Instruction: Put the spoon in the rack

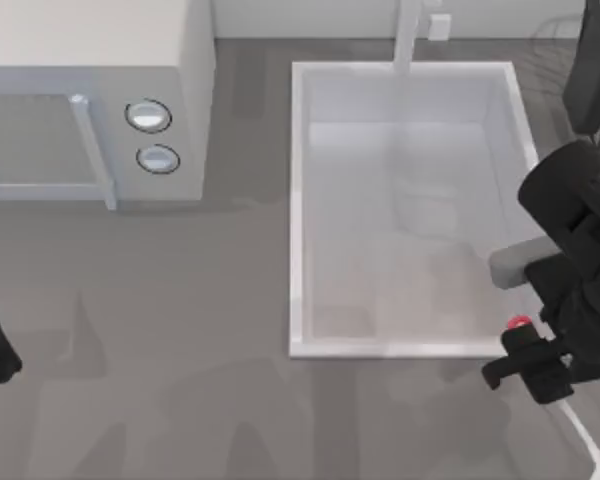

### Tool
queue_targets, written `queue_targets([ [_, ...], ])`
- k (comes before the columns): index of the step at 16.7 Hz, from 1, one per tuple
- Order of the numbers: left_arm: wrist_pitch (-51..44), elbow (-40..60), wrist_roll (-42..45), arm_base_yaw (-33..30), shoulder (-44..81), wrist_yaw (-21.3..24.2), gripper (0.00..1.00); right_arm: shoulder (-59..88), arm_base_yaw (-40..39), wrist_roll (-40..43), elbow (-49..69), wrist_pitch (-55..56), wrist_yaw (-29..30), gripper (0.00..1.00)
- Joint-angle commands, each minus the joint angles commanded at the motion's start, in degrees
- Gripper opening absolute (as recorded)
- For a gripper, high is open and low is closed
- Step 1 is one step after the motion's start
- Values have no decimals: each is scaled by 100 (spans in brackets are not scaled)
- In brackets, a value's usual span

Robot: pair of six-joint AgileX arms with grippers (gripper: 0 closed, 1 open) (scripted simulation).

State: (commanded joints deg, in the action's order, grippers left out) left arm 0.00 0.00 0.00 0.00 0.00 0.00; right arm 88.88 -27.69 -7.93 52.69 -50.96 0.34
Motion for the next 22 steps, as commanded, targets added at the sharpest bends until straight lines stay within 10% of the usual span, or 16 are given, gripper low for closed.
queue_targets([
  [10,0,0,0,0,0,0,100,-765,66,80,2606,-3442,-3,0],
  [22,0,0,0,0,0,0,100,-1138,1160,205,2490,-2281,-679,0],
])
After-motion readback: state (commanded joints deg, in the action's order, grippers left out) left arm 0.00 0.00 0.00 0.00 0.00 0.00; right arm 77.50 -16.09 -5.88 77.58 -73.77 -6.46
